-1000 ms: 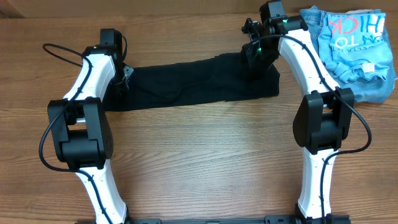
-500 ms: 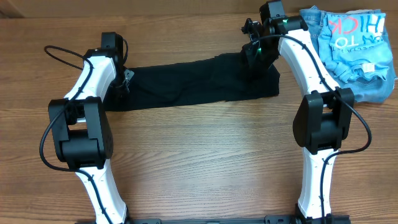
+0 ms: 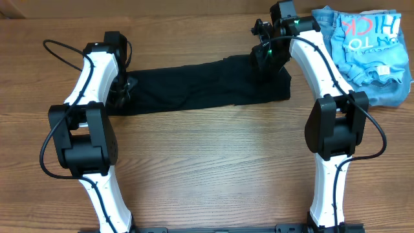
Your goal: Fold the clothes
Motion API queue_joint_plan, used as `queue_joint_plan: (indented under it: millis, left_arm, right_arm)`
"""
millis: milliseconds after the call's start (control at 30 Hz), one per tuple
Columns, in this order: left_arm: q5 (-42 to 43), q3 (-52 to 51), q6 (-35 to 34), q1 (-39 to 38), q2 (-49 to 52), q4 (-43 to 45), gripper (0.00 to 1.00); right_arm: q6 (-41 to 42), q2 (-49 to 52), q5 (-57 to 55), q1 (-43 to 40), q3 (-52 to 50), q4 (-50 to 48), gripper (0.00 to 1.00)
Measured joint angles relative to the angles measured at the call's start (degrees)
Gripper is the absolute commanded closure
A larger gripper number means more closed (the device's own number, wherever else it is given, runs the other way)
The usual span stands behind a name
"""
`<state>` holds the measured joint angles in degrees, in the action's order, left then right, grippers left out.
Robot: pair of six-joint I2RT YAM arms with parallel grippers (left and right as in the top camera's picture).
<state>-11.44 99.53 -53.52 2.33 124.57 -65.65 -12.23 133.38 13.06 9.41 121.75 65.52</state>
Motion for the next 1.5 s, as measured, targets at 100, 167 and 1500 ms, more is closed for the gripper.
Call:
queue_joint_plan:
  millis: [100,167,1500]
  left_arm:
    - [-0.8,0.0,0.2,0.0,0.0,-2.8,0.76]
    - [-1.4,0.0,0.1,0.0,0.0,-4.0,0.76]
    - [31.1,7.9,40.7,15.9,9.5,3.4,0.51]
  right_arm:
    - [0.0,0.0,0.0,0.0,0.0,0.0,0.74]
    - [0.0,0.0,0.0,0.0,0.0,0.0,0.74]
    - [0.0,0.0,-0.7,0.0,0.0,0.0,0.74]
